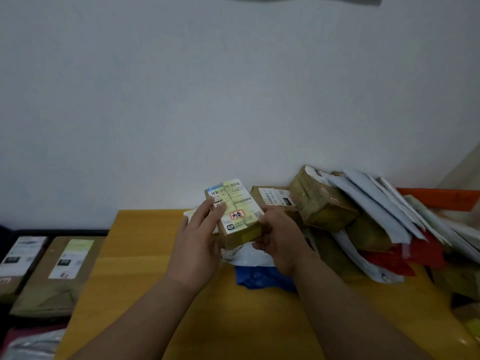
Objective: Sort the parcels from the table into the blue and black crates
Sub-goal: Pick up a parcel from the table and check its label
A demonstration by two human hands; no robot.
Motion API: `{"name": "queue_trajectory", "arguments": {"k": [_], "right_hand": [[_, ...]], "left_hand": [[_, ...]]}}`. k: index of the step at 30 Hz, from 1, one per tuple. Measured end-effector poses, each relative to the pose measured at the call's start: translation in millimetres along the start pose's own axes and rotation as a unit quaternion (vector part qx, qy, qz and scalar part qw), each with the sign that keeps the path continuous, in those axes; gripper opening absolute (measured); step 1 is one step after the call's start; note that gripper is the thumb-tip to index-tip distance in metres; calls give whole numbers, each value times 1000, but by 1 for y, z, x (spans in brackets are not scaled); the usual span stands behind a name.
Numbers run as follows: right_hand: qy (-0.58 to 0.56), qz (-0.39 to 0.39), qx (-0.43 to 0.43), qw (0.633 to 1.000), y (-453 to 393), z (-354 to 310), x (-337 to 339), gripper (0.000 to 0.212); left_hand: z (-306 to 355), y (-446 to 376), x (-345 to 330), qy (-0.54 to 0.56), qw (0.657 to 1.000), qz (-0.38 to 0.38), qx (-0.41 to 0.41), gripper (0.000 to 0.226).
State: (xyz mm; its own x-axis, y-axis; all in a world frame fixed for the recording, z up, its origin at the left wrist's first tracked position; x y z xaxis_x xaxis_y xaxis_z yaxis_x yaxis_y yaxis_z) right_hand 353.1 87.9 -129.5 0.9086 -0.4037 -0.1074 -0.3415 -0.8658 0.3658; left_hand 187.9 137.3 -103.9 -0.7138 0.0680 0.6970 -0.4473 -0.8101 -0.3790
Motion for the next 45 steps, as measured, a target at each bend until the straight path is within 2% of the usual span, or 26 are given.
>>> {"name": "queue_trajectory", "arguments": {"k": [4, 6, 9, 13, 19, 21, 25, 30, 38, 45], "right_hand": [[16, -21, 14, 1000, 19, 2, -26, 29], [27, -23, 21, 999, 24, 4, -33, 33], [35, -28, 30, 999, 28, 3, -39, 51], [38, -44, 35, 998, 28, 3, -45, 48], [68, -75, 30, 994, 30, 8, -48, 46], [66, -80, 18, 994, 33, 12, -46, 51], [74, -103, -4, 992, 35, 25, -49, 43], [143, -129, -7, 981, 48, 43, -74, 39], [242, -152, 0, 958, 73, 51, -164, 37], [279, -206, -22, 938, 109, 108, -318, 31]], "left_hand": [[-17, 19, 24, 99, 992, 14, 82, 72], [-18, 26, 33, 126, 989, 16, 77, 65], [-12, 31, 46, 153, 985, 21, 78, 52], [-7, 37, 50, 172, 979, 7, 114, 39], [-4, 52, 39, 173, 969, -43, 169, 69], [0, 57, 36, 201, 962, -47, 181, 71], [-1, 72, 34, 232, 947, -23, 220, 70], [-19, 101, 50, 230, 940, 3, 250, 71], [-75, 147, 117, 209, 940, 18, 269, 73], [-169, 221, 228, 173, 936, 46, 303, 75]]}}
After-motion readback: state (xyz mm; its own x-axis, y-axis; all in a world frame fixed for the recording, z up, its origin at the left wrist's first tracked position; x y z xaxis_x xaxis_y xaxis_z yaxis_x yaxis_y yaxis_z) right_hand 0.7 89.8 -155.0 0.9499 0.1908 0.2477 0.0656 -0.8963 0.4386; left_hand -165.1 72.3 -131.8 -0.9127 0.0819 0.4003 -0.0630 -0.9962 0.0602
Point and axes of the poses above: each hand's wrist, its own y-axis away from the middle knuckle, its own x-axis out of the back of the hand, z = x × y, the point moved 9 cm from there along -y, towards the middle knuckle, and after that the axes turned 1 degree about -x, right-handed, at the moved point
